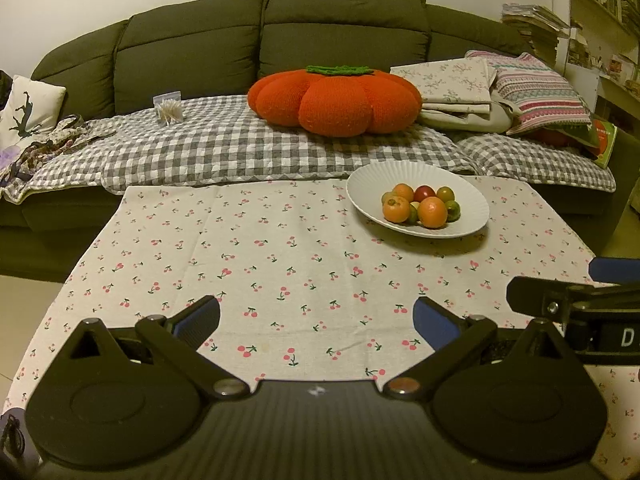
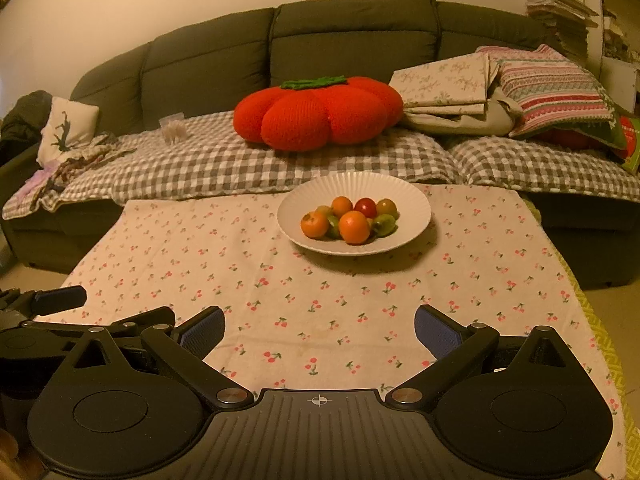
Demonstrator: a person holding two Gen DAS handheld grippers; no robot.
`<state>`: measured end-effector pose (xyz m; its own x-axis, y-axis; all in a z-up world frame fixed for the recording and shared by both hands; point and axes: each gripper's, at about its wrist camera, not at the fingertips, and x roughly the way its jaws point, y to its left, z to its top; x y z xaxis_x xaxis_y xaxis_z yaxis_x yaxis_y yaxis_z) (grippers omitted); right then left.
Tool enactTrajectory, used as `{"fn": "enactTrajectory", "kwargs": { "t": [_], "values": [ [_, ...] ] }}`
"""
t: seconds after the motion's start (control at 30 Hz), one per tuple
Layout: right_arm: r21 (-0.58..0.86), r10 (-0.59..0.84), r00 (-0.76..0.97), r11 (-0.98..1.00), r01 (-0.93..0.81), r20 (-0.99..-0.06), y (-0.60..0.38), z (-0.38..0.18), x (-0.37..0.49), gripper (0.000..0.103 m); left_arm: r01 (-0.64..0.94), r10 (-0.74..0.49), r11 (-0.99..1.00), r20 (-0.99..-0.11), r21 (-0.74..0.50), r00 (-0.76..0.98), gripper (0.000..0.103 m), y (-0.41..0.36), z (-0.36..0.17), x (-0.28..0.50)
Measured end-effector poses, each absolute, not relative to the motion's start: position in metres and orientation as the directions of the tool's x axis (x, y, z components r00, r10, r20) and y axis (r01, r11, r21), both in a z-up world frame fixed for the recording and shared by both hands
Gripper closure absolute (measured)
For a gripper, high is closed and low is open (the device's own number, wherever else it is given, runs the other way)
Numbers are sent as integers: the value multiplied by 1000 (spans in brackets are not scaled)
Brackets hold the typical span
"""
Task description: Organize fruits
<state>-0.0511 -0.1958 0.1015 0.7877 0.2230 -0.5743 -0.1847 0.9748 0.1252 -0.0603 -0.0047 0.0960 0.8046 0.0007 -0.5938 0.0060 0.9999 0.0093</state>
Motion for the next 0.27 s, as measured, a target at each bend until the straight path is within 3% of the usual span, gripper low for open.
{"fn": "enactTrajectory", "kwargs": {
  "t": [0.27],
  "values": [
    [124, 222, 787, 975, -185, -575, -195, 101, -51, 1, 8, -1, 1000, -598, 9, 802, 1, -3, 95, -59]
  ]
}}
